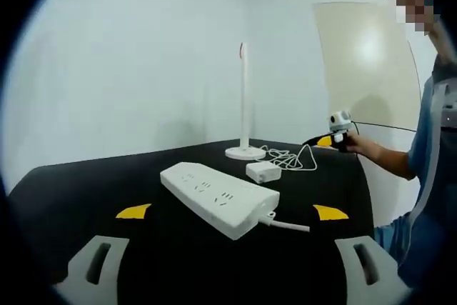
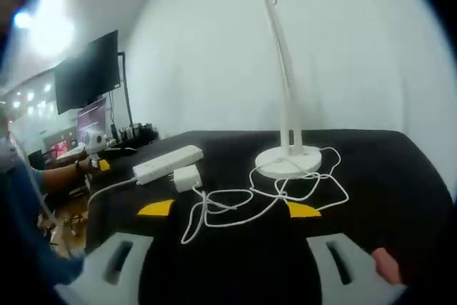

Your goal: Insert the desk lamp plug into the socket, turn on the power strip switch, turn on the lamp switch, then turn off the lamp switch, turn off the power strip switch, and remove the plug from the socket.

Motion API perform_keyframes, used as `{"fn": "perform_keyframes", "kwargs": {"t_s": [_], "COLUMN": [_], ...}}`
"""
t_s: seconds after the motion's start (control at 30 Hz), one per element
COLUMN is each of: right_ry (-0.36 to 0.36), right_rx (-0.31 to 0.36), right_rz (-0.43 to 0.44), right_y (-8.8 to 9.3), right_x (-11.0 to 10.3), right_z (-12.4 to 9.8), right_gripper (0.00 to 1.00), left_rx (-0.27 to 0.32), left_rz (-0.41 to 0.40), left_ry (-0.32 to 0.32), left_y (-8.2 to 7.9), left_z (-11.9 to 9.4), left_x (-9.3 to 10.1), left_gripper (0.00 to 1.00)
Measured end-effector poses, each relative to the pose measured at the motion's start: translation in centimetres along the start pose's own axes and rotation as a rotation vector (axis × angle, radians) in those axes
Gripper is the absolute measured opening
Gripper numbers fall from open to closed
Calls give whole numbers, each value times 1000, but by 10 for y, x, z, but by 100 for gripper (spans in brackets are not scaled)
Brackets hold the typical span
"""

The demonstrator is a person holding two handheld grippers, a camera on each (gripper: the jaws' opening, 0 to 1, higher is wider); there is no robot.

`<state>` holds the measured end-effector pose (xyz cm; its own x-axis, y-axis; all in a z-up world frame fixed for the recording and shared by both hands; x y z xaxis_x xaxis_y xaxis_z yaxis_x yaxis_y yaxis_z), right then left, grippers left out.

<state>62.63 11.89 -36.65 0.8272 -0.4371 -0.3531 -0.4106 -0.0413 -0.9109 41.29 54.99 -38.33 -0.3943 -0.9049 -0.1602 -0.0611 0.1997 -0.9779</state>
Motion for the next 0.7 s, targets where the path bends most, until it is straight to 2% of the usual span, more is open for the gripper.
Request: {"fn": "perform_keyframes", "kwargs": {"t_s": [0.27, 0.43, 0.53, 0.7], "right_ry": [-36, -65, -90, -109], "right_rx": [-34, -56, -95, -164], "right_rz": [-39, -62, -89, -104], "right_y": [-8, -13, -15, -17], "right_x": [-14, -23, -27, -33], "right_z": [16, 28, 38, 53], "right_gripper": [45, 41, 35, 34], "left_rx": [2, -4, -1, 4], "left_rz": [-15, 4, 6, 0], "left_ry": [-17, -14, -12, -11], "left_y": [14, 13, 13, 13], "left_z": [8, 14, 17, 21], "left_x": [3, 9, 9, 9], "left_gripper": [89, 89, 89, 89]}}
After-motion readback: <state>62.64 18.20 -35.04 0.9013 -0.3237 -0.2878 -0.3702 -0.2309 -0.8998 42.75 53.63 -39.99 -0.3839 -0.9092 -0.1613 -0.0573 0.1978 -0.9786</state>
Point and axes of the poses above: the point that each gripper's makers call its tool centre point, and the gripper's own axes: z roughly forward along the fingers, x roughly to its right, y roughly out of its underside, the point moved 6 cm from there along -z, roughly backward along the fingers, and after that the axes turned 12 degrees about z, right-handed, at the moved point
